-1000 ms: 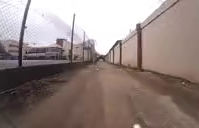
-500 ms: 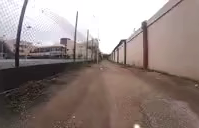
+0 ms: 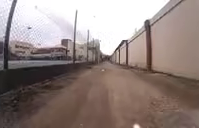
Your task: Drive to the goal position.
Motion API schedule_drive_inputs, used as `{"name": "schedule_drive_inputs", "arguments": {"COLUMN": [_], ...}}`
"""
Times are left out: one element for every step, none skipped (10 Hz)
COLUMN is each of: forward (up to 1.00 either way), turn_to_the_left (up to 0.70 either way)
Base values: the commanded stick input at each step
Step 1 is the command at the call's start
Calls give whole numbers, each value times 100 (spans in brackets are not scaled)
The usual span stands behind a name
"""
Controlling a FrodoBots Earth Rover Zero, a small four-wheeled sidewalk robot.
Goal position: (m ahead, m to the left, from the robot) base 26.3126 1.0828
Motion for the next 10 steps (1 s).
{"name": "schedule_drive_inputs", "arguments": {"forward": [70,70,70,70,70,70,70,70,70,70], "turn_to_the_left": [0,-4,-31,-35,-35,-35,-35,-35,-35,-35]}}
